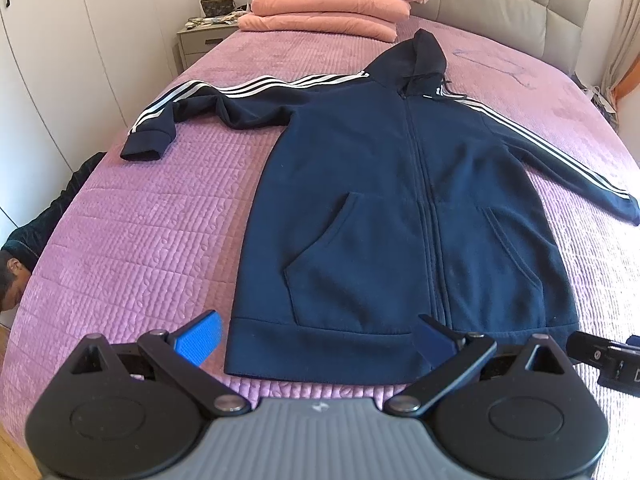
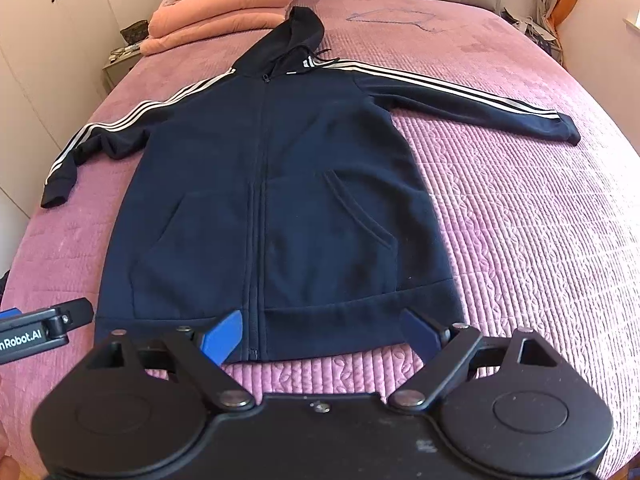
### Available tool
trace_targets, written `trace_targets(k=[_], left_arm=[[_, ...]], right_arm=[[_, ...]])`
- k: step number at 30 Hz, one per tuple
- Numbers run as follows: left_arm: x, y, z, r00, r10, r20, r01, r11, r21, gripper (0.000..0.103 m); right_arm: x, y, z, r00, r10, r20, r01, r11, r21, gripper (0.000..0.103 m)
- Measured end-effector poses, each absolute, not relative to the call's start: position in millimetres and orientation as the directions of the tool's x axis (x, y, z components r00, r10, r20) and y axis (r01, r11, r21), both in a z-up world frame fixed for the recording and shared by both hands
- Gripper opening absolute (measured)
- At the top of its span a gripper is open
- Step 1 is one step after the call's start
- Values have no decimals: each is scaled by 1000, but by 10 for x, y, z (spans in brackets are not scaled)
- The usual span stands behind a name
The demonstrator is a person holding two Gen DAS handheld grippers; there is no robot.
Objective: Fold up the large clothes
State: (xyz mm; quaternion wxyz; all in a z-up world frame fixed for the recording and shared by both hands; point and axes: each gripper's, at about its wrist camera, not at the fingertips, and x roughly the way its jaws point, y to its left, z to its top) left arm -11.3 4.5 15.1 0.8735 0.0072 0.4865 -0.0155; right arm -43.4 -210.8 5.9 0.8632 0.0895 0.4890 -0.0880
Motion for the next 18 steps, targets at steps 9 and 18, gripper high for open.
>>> trace_targets(k=[9, 18], left_arm=[[-116, 50, 181, 525, -27, -851, 41, 999, -7, 103], [-123, 55, 181, 526, -23, -850, 38, 999, -4, 103]], right_arm=[[-481, -2105, 109, 521, -64, -851, 241, 968, 75, 102], [-527, -2169, 129, 523, -67, -850, 256, 963, 82, 102]])
